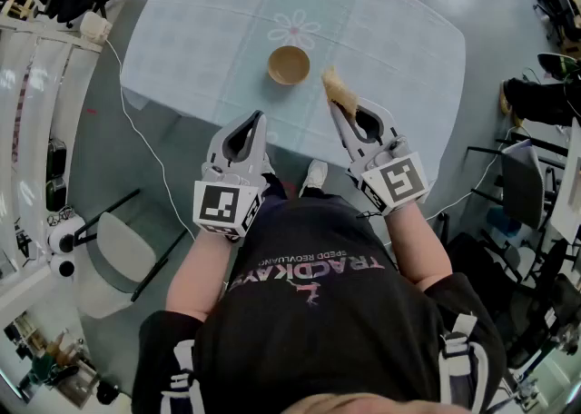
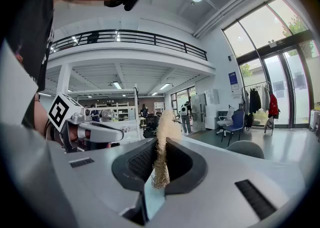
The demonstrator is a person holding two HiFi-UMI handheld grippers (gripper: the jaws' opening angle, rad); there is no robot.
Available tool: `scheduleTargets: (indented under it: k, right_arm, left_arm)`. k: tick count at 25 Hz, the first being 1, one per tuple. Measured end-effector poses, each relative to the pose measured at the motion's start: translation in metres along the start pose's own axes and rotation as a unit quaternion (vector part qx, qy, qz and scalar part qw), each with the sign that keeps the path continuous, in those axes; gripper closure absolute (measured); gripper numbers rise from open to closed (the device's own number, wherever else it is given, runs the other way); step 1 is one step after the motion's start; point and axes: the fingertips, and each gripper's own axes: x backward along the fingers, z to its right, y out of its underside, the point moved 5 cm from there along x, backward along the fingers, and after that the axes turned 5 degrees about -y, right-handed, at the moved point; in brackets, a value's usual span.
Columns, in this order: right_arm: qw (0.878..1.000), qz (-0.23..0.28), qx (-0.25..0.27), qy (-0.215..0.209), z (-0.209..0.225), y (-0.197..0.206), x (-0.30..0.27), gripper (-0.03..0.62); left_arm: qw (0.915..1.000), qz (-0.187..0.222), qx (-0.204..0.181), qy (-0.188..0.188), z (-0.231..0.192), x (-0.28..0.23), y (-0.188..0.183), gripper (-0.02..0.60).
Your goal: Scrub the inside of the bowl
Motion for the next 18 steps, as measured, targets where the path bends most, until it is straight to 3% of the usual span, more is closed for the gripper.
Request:
scheduleTargets:
  k: [18]
  right_arm:
    - [1.0,0.016,0.006,-0.014,0.0032,-0.0022,0.0022,0.56]
  left_arm:
    - [0.9997,-0.016,0.007,-0.019,-0.0001,-0.0034,0.0075,0.563]
